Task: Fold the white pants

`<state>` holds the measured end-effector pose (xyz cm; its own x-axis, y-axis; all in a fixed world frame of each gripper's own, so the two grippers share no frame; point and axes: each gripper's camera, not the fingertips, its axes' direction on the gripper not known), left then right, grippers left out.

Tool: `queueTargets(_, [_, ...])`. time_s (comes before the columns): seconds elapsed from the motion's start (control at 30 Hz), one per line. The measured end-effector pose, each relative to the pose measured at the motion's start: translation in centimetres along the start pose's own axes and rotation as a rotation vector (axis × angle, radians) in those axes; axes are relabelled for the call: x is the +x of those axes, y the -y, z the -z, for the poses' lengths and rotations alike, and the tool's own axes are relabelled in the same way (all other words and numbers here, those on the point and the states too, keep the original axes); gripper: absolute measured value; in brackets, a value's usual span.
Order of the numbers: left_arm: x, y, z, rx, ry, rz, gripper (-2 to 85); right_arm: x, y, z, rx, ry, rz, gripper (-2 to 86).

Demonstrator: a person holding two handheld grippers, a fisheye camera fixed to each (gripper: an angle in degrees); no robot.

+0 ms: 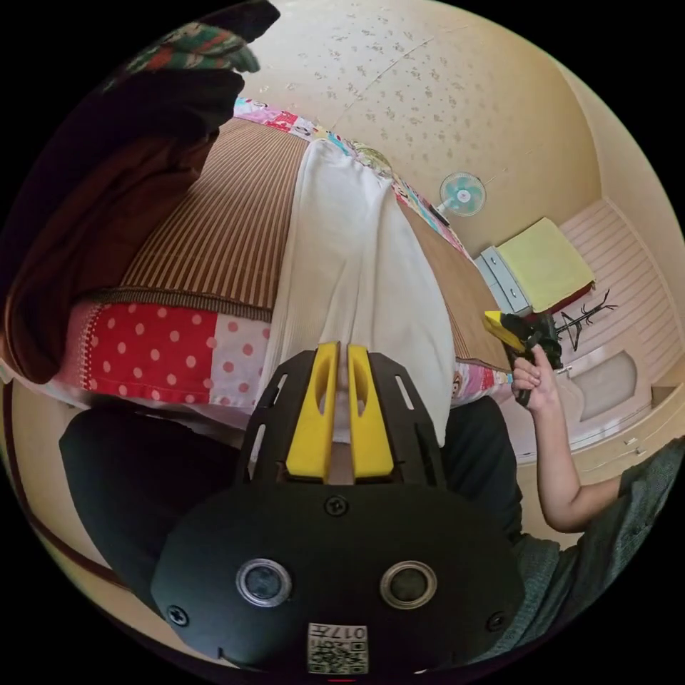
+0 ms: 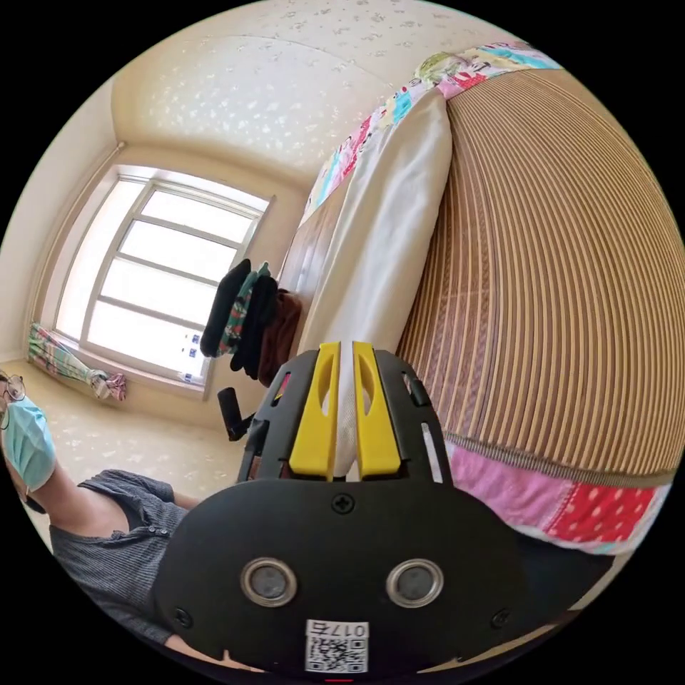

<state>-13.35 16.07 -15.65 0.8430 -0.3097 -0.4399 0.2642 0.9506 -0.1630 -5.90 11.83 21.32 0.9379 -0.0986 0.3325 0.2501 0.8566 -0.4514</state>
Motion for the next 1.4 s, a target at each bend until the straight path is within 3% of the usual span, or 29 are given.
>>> queueTargets(0.27, [-1.5,0.5,-0.9,-0.059,-0.048,0.004,-0.1,4.1,24.3,-9.0,-0.097,-0.130,0.177,15.0])
queueTargets(0.47, [-1.5,1.0,-1.1,-0.100,-0.032,0.000,-0.4,8.7,44.4,-16.5,0.062,-0.435,0.070,21.5])
queueTargets(0.6, [-1.9,1.3,-1.0,-0.128,-0.030,0.035,-0.2,14.3,52.9,-19.6,0.271,-0.399,-0.105,20.1])
queueTargets(0.77, [-1.3,1.1,-0.6,-0.127,0.000,0.034,-0.1,19.8,56.3,-25.1,0.258,-0.589,-0.251,10.6])
queueTargets(0.93, [0.5,0.4,0.7,-0.107,0.072,-0.041,-0.4,14.5,55.5,-26.7,0.383,-0.732,-0.099,4.0])
queueTargets(1.03, [-0.2,0.2,3.5,-0.079,-0.004,-0.042,-0.5,7.4,56.1,-28.4,0.425,-0.665,0.050,3.3])
queueTargets(1.1, [-3.0,-0.6,6.8,-0.017,-0.104,0.087,-0.6,1.8,57.2,-31.2,0.384,-0.575,0.189,3.1])
queueTargets(1.17, [-4.7,-1.8,8.6,0.006,-0.127,0.151,-0.6,-0.3,58.1,-33.4,0.300,-0.452,0.231,3.2])
queueTargets(1.3, [-5.7,-4.2,10.4,0.038,-0.110,0.180,-0.7,-2.0,54.3,-33.8,0.336,-0.294,0.245,4.4])
queueTargets(1.4, [-5.3,-5.0,10.3,0.035,-0.091,0.158,-0.7,-1.2,50.3,-34.2,0.128,-0.379,0.266,7.8])
